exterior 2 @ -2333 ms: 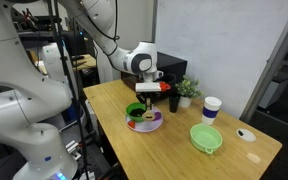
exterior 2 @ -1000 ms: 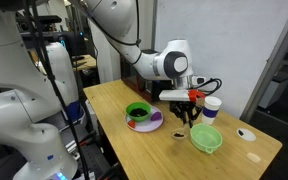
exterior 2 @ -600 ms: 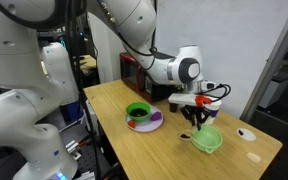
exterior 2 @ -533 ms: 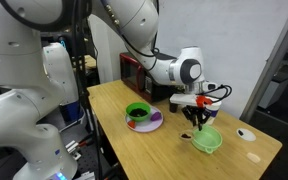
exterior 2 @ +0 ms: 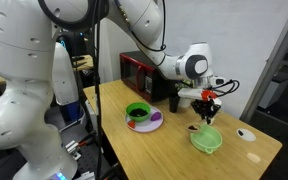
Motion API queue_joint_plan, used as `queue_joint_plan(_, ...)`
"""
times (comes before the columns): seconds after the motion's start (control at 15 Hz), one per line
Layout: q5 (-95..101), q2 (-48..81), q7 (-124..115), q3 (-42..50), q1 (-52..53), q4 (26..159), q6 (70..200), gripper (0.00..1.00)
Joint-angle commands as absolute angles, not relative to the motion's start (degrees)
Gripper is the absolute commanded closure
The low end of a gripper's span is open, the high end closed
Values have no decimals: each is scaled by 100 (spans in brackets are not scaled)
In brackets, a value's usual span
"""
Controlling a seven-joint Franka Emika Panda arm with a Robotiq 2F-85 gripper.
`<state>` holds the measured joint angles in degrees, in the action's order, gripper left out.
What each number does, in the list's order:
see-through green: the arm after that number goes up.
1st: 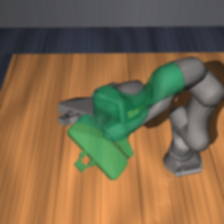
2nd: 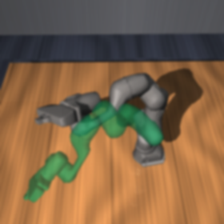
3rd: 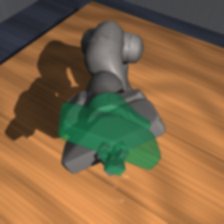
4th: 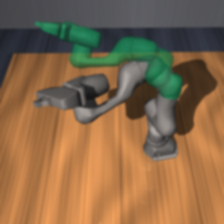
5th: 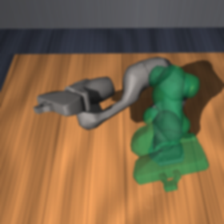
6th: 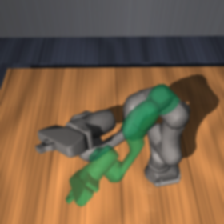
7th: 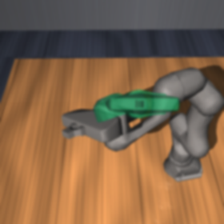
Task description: Use the ladle to scoop some of the contents in the light green bowl into the green pot on the right
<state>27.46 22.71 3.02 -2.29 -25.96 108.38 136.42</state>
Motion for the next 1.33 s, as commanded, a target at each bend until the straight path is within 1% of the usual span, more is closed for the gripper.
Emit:
queue_joint_plan(0.0, 2446, 2534, 329, 553, -1946, 10544, 13854, 94)
queue_joint_plan(0.6, 2711, 2995, -860, 1659, -1121, 10507, 14709, 94)
queue_joint_plan(0.93, 2740, 3222, -1380, 1991, -774, 10404, 14871, 94)
queue_joint_plan(1.27, 2635, 3566, -1622, 2113, -652, 10105, 14829, 94)
